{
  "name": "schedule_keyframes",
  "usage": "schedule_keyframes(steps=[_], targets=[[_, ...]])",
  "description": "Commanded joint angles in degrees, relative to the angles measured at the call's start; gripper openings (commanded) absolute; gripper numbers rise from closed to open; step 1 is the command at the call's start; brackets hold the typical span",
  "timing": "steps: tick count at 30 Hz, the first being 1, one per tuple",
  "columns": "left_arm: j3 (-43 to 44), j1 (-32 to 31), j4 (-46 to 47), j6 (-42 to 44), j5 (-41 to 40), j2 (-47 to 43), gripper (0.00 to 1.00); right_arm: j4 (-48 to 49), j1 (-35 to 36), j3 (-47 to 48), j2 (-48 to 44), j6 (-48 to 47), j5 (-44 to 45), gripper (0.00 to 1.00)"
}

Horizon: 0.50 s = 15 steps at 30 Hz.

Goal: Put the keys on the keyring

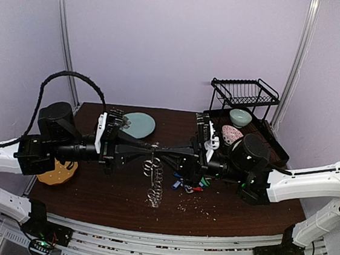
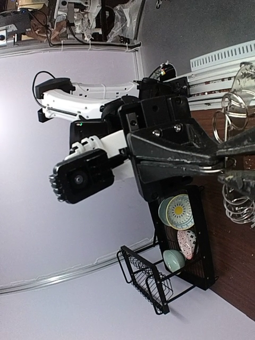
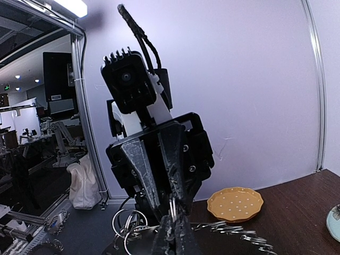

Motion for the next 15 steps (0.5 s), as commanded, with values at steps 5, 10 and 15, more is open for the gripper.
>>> schedule_keyframes(steps=[5, 10, 15], targets=[[0.7, -0.2, 0.3, 0.6, -1.7, -0.3, 0.0, 2.7, 0.2, 1.2, -0.6, 0.0, 0.1, 0.0], [1.1, -0.2, -0.6, 1.5, -2.3, -0.3, 0.0, 2.1, 0.2, 1.3, -0.7, -0.6, -0.5, 0.0], [1.0, -0.2, -3.4, 4.5, -9.8, -2.0, 0.0, -2.0, -0.7, 0.6, -2.3, -2.4, 0.1, 0.15]])
